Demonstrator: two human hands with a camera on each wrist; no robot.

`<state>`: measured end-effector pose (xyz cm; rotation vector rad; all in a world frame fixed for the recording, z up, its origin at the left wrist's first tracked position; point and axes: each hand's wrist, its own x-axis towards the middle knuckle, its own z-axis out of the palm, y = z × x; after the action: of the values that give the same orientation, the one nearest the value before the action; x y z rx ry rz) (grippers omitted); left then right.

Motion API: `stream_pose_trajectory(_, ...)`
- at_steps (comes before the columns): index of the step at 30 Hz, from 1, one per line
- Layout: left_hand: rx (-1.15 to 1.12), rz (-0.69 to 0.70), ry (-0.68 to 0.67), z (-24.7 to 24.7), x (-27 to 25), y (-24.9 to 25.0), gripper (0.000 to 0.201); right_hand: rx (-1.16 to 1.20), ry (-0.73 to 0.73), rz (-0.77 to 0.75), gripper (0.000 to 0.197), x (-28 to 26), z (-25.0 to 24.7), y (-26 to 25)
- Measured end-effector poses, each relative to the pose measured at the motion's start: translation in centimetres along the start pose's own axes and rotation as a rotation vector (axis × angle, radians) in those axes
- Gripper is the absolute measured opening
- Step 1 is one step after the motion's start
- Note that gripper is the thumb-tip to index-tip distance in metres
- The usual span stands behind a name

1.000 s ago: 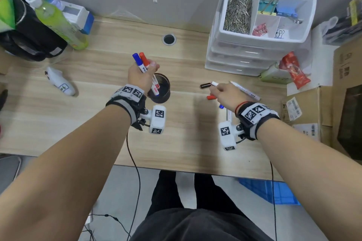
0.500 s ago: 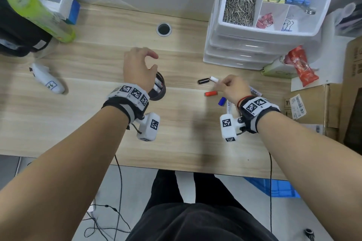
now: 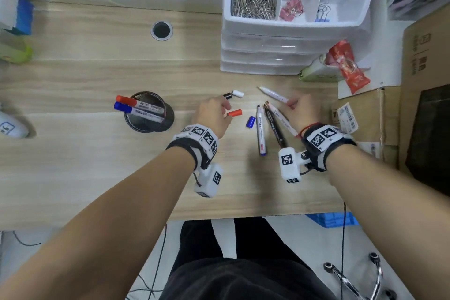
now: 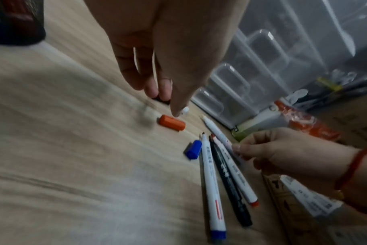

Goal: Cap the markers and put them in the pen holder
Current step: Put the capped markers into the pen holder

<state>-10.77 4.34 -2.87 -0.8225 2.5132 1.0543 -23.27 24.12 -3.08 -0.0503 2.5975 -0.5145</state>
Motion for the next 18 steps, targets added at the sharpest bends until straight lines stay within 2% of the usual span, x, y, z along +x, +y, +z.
stream_pose_trajectory(5, 0.067, 0.001, -0.012, 2.7, 1.0, -0.2, 0.031, -0.008, -0.063, -0.056, 0.012, -0.5, 0.2, 1.4)
stream_pose_trajectory(11, 0.103, -0.004, -0.001, 2.9, 1.4, 0.3, 0.015, -0.130, -0.191, -0.147, 0.004, -1.0, -0.1, 1.3)
stream_pose_trajectory(15, 0.079, -0.049, -0.047, 2.2, 1.2, 0.0, 0.013, -0.099, -0.197, -0.221, 0.016, -1.1, -0.7, 0.5)
stream_pose_trajectory(18, -0.092, -0.058, -0.067, 1.5, 0.8, 0.1, 0.015, -0.032, -0.260, -0.344, 0.027, -1.8, -1.0, -0.9)
